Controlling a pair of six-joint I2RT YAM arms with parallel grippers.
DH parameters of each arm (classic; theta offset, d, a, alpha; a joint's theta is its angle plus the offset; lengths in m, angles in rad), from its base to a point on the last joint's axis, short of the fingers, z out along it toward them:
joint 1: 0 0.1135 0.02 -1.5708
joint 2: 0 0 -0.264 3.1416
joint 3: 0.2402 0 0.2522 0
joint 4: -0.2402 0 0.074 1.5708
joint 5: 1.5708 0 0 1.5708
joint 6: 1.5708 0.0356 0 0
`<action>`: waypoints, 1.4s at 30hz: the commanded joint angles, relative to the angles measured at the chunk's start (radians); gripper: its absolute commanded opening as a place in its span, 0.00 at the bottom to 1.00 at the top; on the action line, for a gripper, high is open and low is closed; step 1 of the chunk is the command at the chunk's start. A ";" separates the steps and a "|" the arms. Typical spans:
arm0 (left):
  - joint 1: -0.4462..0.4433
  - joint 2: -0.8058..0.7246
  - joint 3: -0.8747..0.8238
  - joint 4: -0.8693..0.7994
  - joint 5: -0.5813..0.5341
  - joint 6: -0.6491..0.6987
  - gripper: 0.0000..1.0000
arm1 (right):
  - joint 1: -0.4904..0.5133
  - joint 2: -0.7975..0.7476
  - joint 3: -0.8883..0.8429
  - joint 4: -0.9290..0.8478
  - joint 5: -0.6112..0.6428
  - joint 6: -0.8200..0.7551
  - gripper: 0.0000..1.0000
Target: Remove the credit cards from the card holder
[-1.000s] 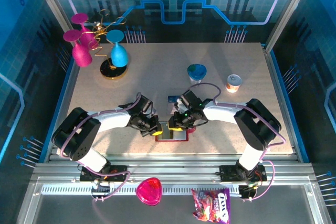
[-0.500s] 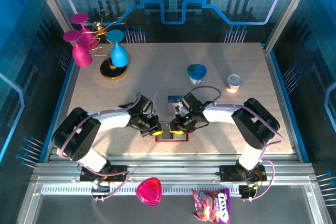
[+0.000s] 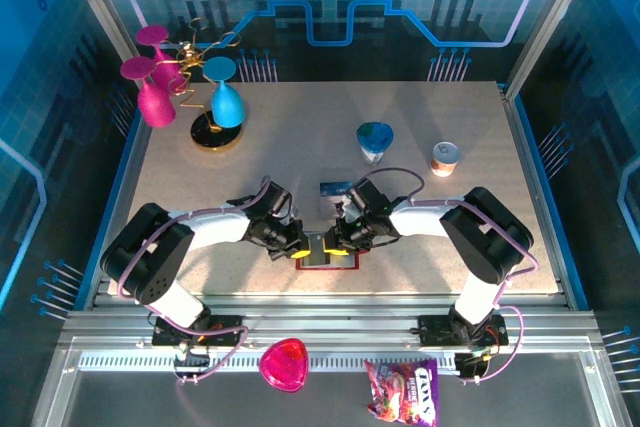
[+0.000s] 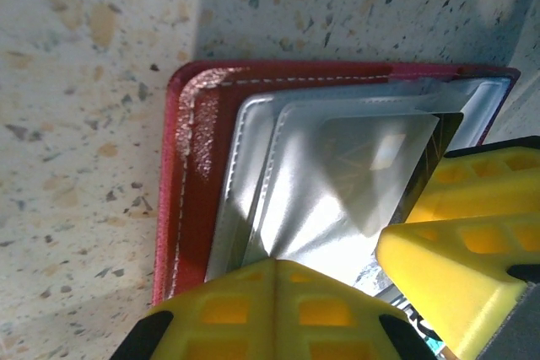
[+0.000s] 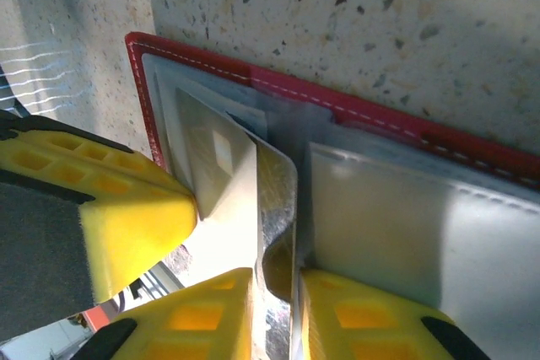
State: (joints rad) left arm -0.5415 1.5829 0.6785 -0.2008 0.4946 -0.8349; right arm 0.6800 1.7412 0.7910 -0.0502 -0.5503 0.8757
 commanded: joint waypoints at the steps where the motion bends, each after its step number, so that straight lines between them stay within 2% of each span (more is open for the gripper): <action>1: -0.011 0.040 -0.013 -0.063 -0.032 0.015 0.03 | -0.010 -0.006 -0.019 0.014 -0.014 0.017 0.20; 13: -0.011 0.034 -0.001 -0.098 -0.047 0.034 0.03 | -0.022 -0.039 -0.022 -0.031 0.005 -0.004 0.10; 29: -0.011 0.023 -0.002 -0.104 -0.049 0.034 0.05 | -0.058 -0.073 -0.029 -0.147 0.036 -0.087 0.09; 42: -0.011 -0.003 0.003 -0.117 -0.057 0.030 0.05 | -0.085 -0.124 0.008 -0.320 0.097 -0.178 0.08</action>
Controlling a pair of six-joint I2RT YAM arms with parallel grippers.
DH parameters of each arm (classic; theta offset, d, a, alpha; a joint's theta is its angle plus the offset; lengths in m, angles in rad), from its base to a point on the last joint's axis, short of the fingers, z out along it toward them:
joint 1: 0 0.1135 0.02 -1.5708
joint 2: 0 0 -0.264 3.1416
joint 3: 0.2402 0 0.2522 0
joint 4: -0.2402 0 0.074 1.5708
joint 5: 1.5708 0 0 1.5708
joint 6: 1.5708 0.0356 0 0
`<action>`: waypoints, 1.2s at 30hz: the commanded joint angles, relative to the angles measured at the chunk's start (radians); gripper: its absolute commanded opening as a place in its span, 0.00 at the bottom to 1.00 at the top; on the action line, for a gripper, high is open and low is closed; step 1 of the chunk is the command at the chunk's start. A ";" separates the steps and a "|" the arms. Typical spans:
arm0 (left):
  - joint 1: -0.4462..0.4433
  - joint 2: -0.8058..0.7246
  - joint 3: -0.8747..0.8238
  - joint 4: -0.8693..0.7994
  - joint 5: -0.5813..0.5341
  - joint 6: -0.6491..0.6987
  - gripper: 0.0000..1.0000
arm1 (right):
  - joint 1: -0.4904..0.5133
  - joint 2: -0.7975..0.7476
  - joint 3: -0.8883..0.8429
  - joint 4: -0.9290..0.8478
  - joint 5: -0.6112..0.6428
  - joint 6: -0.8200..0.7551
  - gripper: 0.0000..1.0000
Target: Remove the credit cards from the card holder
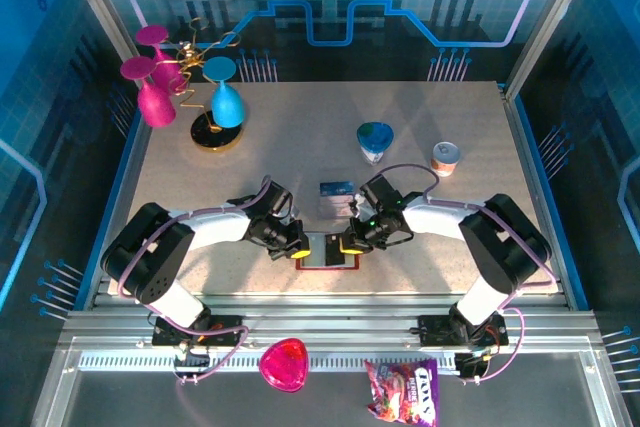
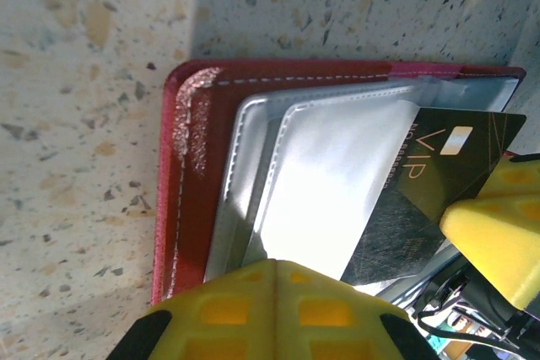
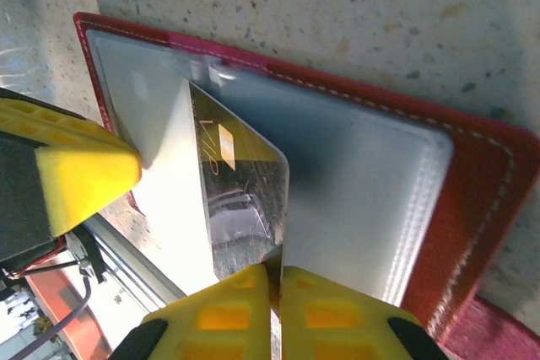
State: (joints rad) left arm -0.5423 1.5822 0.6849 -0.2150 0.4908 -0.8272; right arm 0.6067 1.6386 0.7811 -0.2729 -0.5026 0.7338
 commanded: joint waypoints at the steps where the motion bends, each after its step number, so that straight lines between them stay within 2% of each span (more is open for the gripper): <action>1: -0.010 -0.003 -0.004 -0.103 -0.054 0.020 0.05 | -0.012 -0.023 0.022 -0.104 0.053 -0.039 0.08; 11: -0.009 -0.006 -0.007 -0.093 -0.049 0.016 0.07 | -0.010 -0.045 0.053 -0.155 0.087 -0.053 0.08; 23: -0.010 -0.046 0.008 -0.072 -0.036 -0.002 0.23 | 0.028 -0.016 0.092 -0.144 0.070 -0.030 0.11; 36: -0.003 -0.091 0.009 -0.071 -0.037 -0.001 0.24 | 0.062 0.001 0.151 -0.143 0.064 0.005 0.17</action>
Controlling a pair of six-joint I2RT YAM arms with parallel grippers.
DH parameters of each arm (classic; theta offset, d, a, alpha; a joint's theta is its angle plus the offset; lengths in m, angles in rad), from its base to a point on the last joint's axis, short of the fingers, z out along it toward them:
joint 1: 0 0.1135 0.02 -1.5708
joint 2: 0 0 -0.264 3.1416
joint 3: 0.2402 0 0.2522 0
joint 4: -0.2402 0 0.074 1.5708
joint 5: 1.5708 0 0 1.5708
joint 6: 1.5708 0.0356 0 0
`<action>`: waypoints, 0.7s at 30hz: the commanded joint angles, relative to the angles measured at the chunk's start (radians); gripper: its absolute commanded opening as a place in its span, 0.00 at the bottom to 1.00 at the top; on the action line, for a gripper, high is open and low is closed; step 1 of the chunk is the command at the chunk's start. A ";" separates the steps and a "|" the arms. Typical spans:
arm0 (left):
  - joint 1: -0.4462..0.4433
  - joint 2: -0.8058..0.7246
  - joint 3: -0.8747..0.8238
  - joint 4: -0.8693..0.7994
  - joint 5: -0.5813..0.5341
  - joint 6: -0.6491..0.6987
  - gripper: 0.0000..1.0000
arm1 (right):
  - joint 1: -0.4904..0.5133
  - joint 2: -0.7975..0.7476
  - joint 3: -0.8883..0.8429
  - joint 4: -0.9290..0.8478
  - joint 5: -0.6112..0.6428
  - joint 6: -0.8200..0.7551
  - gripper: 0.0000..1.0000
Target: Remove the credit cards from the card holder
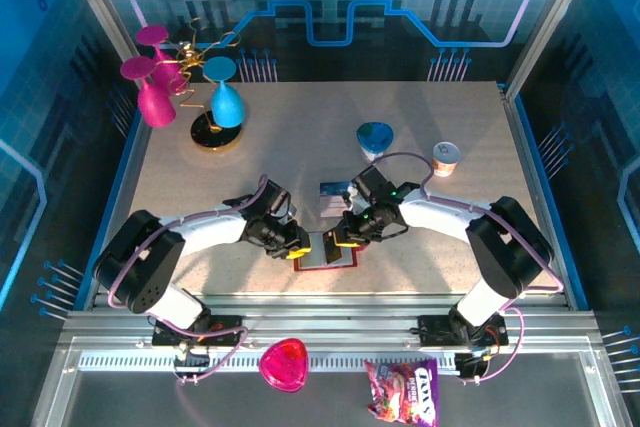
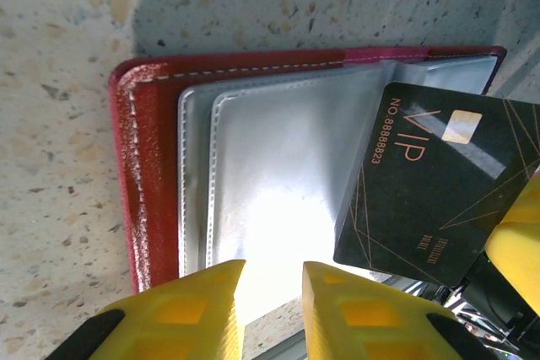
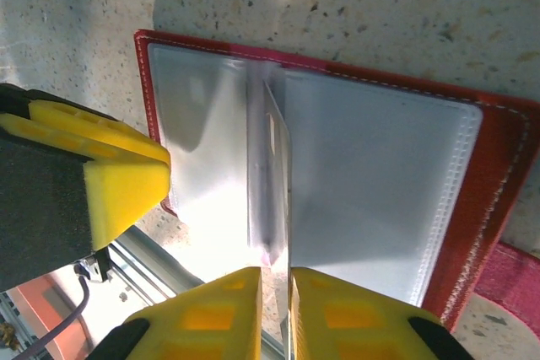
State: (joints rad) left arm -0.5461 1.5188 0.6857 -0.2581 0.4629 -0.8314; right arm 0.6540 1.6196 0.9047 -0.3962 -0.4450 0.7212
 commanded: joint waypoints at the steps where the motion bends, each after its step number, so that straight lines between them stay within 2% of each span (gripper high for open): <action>1: 0.001 -0.032 0.006 -0.027 -0.009 0.003 0.24 | 0.019 0.021 0.031 -0.023 0.009 0.020 0.17; 11: 0.019 -0.046 -0.023 -0.001 0.003 0.006 0.24 | 0.041 0.025 0.047 -0.054 0.032 0.029 0.16; 21: 0.037 -0.050 -0.026 0.000 0.010 0.023 0.23 | 0.050 0.019 0.066 -0.080 0.059 0.032 0.10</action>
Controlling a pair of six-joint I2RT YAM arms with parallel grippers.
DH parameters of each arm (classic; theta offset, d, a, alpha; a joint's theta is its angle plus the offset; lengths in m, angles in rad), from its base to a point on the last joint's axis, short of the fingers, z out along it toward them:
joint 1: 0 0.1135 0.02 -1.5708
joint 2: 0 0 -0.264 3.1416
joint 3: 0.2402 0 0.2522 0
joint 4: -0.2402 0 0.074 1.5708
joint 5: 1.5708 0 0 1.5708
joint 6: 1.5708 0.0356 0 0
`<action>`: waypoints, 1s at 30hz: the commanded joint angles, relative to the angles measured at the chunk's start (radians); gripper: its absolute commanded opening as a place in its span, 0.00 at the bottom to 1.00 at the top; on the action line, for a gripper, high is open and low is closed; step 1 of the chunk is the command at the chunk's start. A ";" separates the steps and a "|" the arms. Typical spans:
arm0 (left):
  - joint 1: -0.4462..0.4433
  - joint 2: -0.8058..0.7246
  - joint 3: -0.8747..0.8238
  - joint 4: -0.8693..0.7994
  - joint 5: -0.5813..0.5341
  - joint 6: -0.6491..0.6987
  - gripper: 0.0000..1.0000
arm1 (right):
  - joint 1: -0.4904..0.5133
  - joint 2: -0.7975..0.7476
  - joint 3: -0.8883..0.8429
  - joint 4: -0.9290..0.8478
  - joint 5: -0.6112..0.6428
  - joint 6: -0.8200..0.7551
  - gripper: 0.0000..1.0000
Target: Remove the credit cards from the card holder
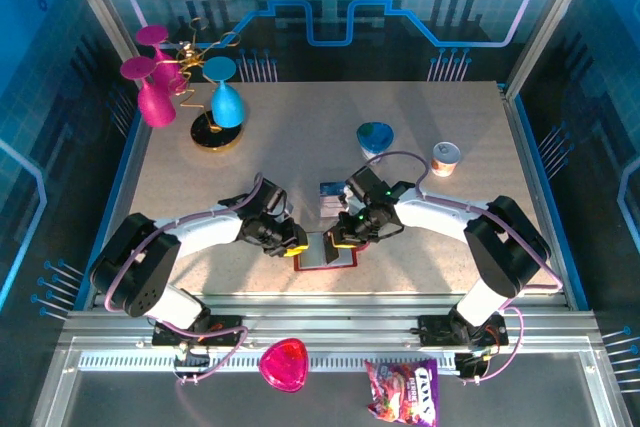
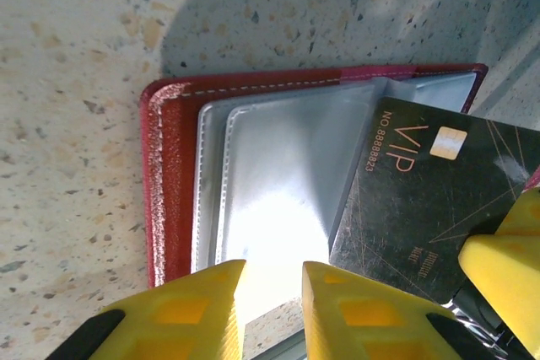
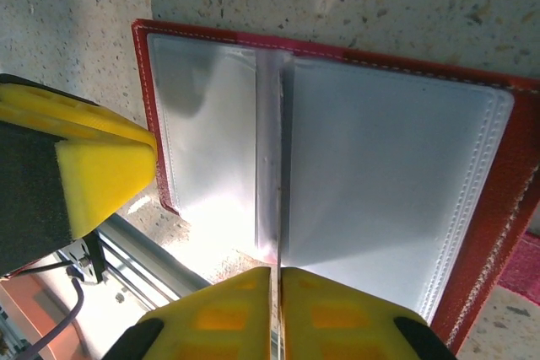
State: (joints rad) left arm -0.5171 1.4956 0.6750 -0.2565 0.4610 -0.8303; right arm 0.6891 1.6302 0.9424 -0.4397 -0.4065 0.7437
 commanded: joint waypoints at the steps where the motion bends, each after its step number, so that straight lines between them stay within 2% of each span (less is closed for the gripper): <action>1: 0.008 -0.031 -0.016 0.000 0.009 0.022 0.24 | 0.015 0.003 0.030 -0.042 0.023 0.010 0.09; 8: 0.031 -0.086 -0.029 -0.001 -0.014 0.025 0.24 | 0.007 -0.038 0.075 -0.114 0.046 -0.040 0.05; 13: 0.053 -0.141 -0.038 0.001 -0.037 0.026 0.27 | -0.023 -0.061 0.128 -0.209 0.052 -0.171 0.03; 19: 0.080 -0.197 -0.049 -0.028 -0.067 0.037 0.28 | -0.048 -0.058 0.240 -0.377 0.078 -0.493 0.01; 25: 0.101 -0.226 -0.055 -0.043 -0.081 0.039 0.28 | -0.051 -0.033 0.350 -0.534 0.208 -0.800 0.00; 30: 0.108 -0.238 -0.055 -0.058 -0.082 0.048 0.28 | -0.038 -0.019 0.420 -0.641 0.196 -1.139 0.00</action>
State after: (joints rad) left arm -0.4206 1.2808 0.6357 -0.2707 0.3920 -0.8085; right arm 0.6468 1.5955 1.3083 -0.9474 -0.2325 -0.1131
